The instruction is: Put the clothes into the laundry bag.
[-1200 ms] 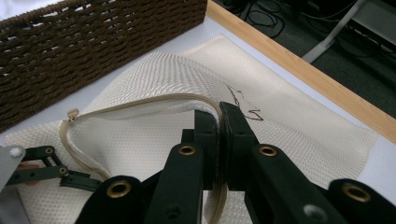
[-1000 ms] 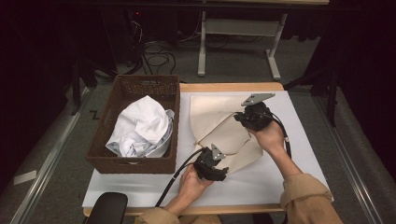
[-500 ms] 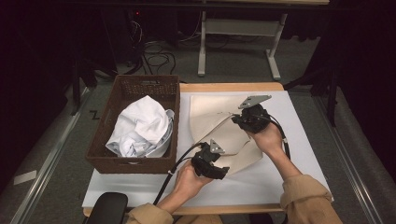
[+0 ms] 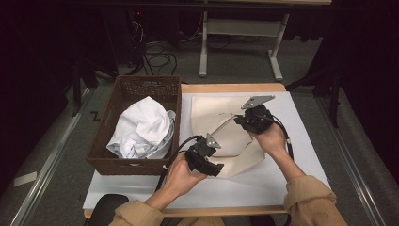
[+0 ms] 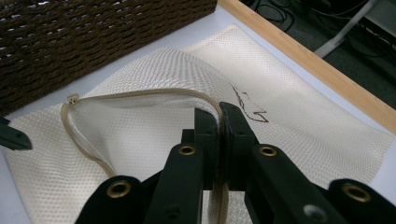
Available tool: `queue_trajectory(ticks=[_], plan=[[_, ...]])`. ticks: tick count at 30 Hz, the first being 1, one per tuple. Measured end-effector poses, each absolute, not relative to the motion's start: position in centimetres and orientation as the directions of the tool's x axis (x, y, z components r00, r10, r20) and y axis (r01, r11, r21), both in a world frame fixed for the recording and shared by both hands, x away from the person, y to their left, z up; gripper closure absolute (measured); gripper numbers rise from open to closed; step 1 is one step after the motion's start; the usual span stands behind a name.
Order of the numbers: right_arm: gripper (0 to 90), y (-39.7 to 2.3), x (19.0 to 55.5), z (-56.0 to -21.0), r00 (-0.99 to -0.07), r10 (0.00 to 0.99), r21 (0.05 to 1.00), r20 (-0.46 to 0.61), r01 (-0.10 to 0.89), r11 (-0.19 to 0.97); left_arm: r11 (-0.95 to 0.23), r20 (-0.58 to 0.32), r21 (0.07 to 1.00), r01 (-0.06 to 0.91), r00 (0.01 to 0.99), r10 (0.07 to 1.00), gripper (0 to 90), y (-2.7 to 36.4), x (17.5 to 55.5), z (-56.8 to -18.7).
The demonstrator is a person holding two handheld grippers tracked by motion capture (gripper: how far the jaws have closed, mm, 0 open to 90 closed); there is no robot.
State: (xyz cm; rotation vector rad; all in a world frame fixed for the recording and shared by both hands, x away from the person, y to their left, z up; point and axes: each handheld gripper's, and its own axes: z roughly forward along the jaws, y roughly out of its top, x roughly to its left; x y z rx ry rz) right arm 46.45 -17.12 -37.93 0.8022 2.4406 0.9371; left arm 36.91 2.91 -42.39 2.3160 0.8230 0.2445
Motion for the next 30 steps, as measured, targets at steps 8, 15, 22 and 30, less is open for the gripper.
queue_trajectory(ticks=[8, 15, 22, 30], plan=[[86.9, -17.3, 46.3, -38.0, -0.752, 0.640, 0.698, -0.158, 0.373, 0.611, -0.593, -0.036, 0.634, 0.497, 0.784, 0.619, 37.5, 4.2, 36.9, -40.8], [86.9, -17.4, 46.5, -38.1, -0.748, 0.646, 0.700, -0.153, 0.379, 0.605, -0.590, -0.015, 0.640, 0.492, 0.776, 0.631, 35.9, 5.5, 36.8, -39.2], [86.9, -17.1, 46.3, -38.3, -0.752, 0.641, 0.696, -0.155, 0.377, 0.611, -0.591, -0.005, 0.625, 0.510, 0.760, 0.650, 30.9, 7.4, 36.9, -38.1], [86.9, -17.2, 46.4, -38.3, -0.748, 0.644, 0.691, -0.158, 0.382, 0.613, -0.567, 0.004, 0.610, 0.553, 0.714, 0.700, 26.2, 9.9, 38.0, -36.9]])
